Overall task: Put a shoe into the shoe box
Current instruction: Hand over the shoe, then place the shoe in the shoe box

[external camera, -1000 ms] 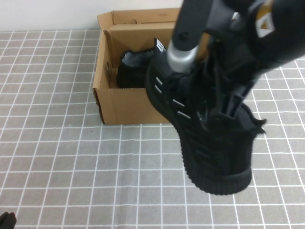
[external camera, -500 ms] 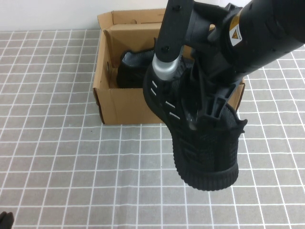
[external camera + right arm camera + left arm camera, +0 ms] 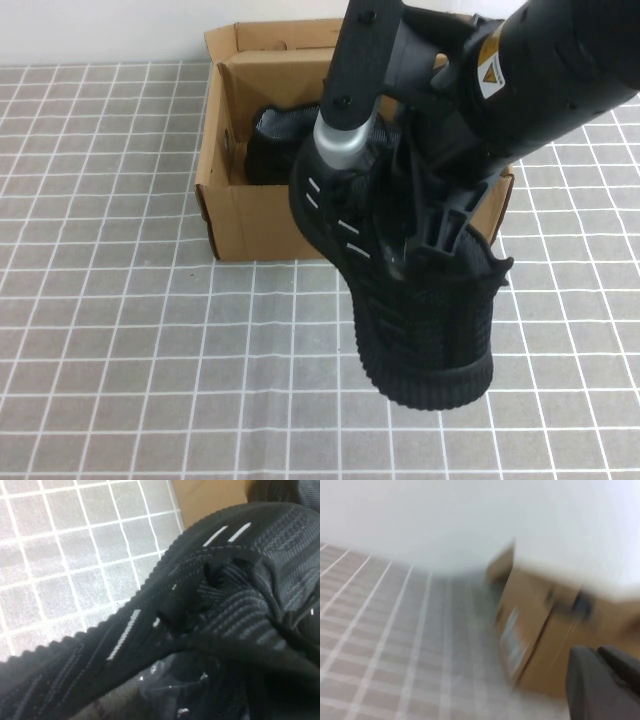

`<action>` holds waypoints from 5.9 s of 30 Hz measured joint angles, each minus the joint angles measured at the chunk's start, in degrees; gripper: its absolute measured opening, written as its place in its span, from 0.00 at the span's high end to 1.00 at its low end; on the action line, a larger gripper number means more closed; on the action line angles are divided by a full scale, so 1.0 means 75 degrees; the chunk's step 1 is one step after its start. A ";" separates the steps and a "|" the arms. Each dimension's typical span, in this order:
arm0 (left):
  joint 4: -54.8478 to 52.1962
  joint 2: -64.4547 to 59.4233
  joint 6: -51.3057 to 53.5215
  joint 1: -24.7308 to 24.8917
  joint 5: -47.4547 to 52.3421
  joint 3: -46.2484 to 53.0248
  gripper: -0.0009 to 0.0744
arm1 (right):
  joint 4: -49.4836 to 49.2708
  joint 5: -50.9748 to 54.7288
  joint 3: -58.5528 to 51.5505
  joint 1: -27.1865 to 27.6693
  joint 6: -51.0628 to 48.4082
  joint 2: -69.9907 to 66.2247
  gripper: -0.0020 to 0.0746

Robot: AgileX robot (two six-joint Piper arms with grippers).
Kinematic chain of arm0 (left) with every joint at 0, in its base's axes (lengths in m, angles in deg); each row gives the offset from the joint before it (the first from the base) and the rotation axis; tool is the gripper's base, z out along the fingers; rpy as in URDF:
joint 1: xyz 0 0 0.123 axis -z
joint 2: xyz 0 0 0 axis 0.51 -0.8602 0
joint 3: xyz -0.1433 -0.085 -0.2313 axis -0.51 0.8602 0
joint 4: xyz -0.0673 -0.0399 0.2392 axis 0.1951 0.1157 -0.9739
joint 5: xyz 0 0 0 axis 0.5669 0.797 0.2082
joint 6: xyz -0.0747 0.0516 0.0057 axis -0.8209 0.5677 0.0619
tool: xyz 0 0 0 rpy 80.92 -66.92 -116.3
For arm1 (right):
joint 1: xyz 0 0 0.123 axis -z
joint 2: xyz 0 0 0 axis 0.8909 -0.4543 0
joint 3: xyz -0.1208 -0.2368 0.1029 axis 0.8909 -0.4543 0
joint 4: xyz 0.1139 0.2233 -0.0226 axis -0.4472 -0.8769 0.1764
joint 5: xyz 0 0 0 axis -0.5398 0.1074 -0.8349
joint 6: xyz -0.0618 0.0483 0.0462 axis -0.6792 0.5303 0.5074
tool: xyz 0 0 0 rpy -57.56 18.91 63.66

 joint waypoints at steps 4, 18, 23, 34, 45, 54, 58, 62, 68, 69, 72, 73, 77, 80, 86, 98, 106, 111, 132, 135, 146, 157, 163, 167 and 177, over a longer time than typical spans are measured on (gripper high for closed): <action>0.1084 0.0000 -0.0332 0.0000 -0.1016 0.0000 0.99 | -0.0053 0.0000 0.0000 0.0000 0.0000 0.0000 0.98; 0.1512 -0.2967 0.0676 0.0000 0.2957 -0.3544 0.99 | -0.0280 0.0180 0.0000 0.0000 -0.0544 -0.0005 0.98; 0.2639 -0.4946 0.2856 0.0000 0.4311 -0.5228 0.99 | -0.0295 0.0137 0.0000 0.0000 -0.1387 -0.0005 0.98; 0.5480 -0.7949 0.6418 0.0000 0.6160 -0.7193 0.99 | -0.0335 -0.0400 0.0049 0.1113 -0.1441 -0.0171 0.98; 0.5685 -0.9447 0.7213 0.0000 0.7443 -0.8817 0.99 | -0.1619 -0.0413 0.1008 0.2438 -0.2376 -0.0938 0.98; 0.5668 -1.0049 0.7425 0.0000 0.8739 -0.9855 0.99 | -0.3214 -0.0128 0.1675 0.2438 -0.6031 -0.1365 0.98; 0.5443 -1.0049 0.7627 0.0000 0.8884 -1.0196 0.99 | -0.3881 0.0766 0.1675 0.2438 -0.7624 -0.1383 0.98; 0.5241 -1.0066 0.7782 0.0000 0.8936 -1.0501 0.99 | -0.4007 0.1072 0.1675 0.2438 -0.7883 -0.1394 0.98; 0.5227 -1.0685 0.7948 0.0000 0.9012 -1.1082 0.99 | -0.4007 0.1146 0.1675 0.2438 -0.8049 -0.1394 0.98; 0.5227 -1.0893 0.7948 0.0000 0.9012 -1.1227 0.99 | -0.4007 0.1146 0.1675 0.2438 -0.8083 -0.1394 0.98; 0.5227 -1.1528 0.8003 0.0000 0.9012 -1.1683 0.99 | -0.4007 0.1121 0.1675 0.2438 -0.8152 -0.1394 0.98; 0.5227 -1.1690 0.8098 0.0000 0.8997 -1.1835 0.99 | -0.4007 0.1121 0.1675 0.2438 -0.8170 -0.1394 0.98; 0.5223 -1.2081 0.8740 0.0000 0.8943 -1.2120 0.99 | -0.4007 0.1121 0.1675 0.2438 -0.8170 -0.1394 0.98; 0.5175 -1.2081 0.9027 0.0033 0.8943 -1.2182 0.99 | -0.4007 0.1121 0.1675 0.2438 -0.8170 -0.1394 0.98; 0.4693 -1.2081 0.9405 0.0786 0.8943 -1.2182 0.99 | -0.4007 0.1121 0.1675 0.2438 -0.8170 -0.1394 0.98; 0.4228 -1.2128 1.0480 0.1316 0.8987 -1.2182 0.90 | -0.4009 0.1121 0.1675 0.2438 -0.8042 -0.1394 0.98; 0.4022 -1.2158 1.0568 0.1316 0.8987 -1.2182 0.24 | -0.3978 0.1121 0.1675 0.2438 -0.8651 -0.1394 0.98; 0.4055 -1.2158 1.0786 0.1316 0.8987 -1.2182 0.19 | -0.4100 0.1121 0.1675 0.2438 -0.9584 -0.1394 0.98; 0.4551 -1.2169 1.1118 0.1316 0.8987 -1.2182 0.23 | -0.4975 0.1121 0.1675 0.2424 -1.1175 -0.1394 0.98; 0.4741 -1.2264 1.1188 0.1316 0.8987 -1.2182 0.23 | -0.5044 0.1121 0.1675 0.2424 -1.1297 -0.1394 0.98; 0.4896 -1.2709 1.1600 0.1316 0.8971 -1.2186 0.23 | -0.5019 0.1101 0.1590 0.2344 -1.1346 -0.1394 0.98; 0.5420 -1.2709 1.1863 0.1316 0.8959 -1.2186 0.26 | -0.5130 0.1101 0.1563 0.2327 -1.1525 -0.1400 0.98; 0.5549 -1.2709 1.1770 0.1316 0.9007 -1.2186 0.27 | -0.5147 0.1083 0.1563 0.2068 -1.1710 -0.1400 0.98; 0.5441 -1.2709 1.1681 0.1316 0.9024 -1.2186 0.27 | -0.5132 0.1066 0.1563 0.1984 -1.1802 -0.1400 0.98; 0.5035 -1.2709 1.1063 0.1316 0.9024 -1.2186 0.27 | -0.4884 0.1039 0.1563 0.1966 -1.1802 -0.1400 0.98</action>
